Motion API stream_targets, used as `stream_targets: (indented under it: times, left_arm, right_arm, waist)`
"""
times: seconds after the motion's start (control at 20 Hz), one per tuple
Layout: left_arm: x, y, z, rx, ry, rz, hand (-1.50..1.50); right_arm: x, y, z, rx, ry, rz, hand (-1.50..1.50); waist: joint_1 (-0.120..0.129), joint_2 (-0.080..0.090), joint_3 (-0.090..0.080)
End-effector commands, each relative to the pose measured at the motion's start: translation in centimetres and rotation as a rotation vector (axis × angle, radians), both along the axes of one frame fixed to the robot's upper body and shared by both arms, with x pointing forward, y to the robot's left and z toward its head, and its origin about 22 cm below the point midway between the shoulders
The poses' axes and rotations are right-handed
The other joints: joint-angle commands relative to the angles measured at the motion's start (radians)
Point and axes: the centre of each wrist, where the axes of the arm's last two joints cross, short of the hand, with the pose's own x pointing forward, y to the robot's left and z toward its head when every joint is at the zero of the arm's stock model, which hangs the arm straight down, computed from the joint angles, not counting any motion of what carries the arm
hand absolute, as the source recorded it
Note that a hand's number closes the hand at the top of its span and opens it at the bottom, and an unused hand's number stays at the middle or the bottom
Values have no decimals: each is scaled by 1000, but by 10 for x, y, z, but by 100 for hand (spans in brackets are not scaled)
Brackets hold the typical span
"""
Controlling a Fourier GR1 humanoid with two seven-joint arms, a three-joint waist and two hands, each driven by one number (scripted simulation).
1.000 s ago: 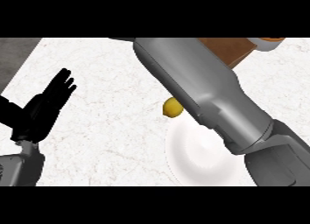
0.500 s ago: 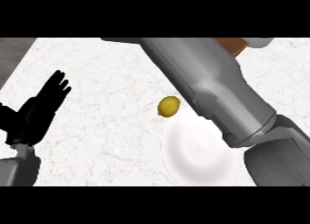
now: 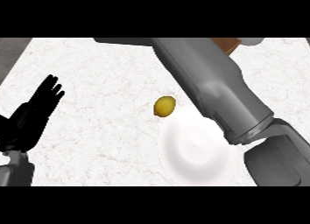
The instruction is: Pick the tomato from the plate and place it in the cardboard box
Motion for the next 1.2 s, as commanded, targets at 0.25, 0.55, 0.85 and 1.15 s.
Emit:
stream_targets:
  times: [0.25,0.55,0.85,1.15]
  left_arm:
    - [1,-1,7,0,4,12,0]
    - [-11,8,-3,0,1,-3,0]
    - [-1,6,5,-6,-2,10,0]
    - [-7,14,-2,2,23,50,0]
  right_arm:
    - [6,-24,-54,200,5,-128,150]
    - [7,-51,-99,395,138,-263,-150]
    - [3,-57,-117,412,44,-119,-150]
    - [3,-43,-85,588,-373,-68,-150]
  waist:
    - [-7,3,2]
    - [-1,0,2]
    - [-2,-1,2]
    - [-41,-13,2]
